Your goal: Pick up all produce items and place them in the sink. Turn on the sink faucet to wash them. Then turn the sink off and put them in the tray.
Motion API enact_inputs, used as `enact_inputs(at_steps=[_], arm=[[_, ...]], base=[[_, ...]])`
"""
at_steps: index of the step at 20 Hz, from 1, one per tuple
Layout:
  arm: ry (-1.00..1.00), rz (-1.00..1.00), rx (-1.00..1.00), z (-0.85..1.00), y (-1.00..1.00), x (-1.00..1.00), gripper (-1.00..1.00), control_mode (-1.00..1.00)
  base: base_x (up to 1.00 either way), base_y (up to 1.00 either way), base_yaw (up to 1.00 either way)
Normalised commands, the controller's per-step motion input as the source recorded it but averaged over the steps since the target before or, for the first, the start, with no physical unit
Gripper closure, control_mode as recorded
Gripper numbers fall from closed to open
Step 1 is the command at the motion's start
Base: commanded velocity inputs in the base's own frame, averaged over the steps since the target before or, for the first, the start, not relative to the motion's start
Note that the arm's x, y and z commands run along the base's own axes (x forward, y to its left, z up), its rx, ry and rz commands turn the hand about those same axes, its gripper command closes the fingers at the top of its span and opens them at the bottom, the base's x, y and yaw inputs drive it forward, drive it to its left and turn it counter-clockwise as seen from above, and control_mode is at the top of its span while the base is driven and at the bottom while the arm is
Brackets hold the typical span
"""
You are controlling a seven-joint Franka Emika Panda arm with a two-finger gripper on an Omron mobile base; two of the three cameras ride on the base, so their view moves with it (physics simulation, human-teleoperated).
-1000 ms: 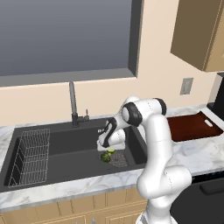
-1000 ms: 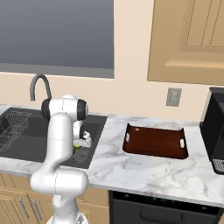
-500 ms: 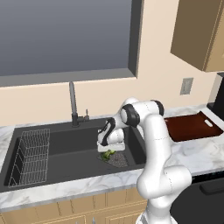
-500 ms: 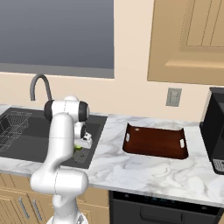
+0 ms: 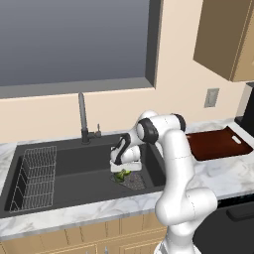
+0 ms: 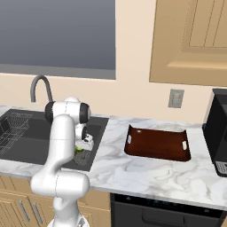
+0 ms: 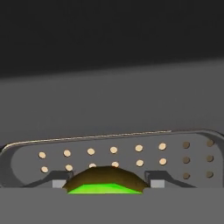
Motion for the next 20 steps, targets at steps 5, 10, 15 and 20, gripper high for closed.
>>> enact_inputs(at_steps=[5, 10, 15, 20], arm=[[0.00, 0.00, 0.00, 0.00, 0.00, 0.00, -1.00, -1.00], [0.00, 0.00, 0.00, 0.09, 0.00, -0.03, -1.00, -1.00], [0.00, 0.00, 0.00, 0.31, 0.00, -0.08, -1.00, -1.00], [0.00, 0.00, 0.02, 0.48, 0.00, -0.17, -1.00, -1.00]], base=[[0.00, 0.00, 0.00], [0.00, 0.00, 0.00], [0.00, 0.00, 0.00], [0.00, 0.00, 0.00]])
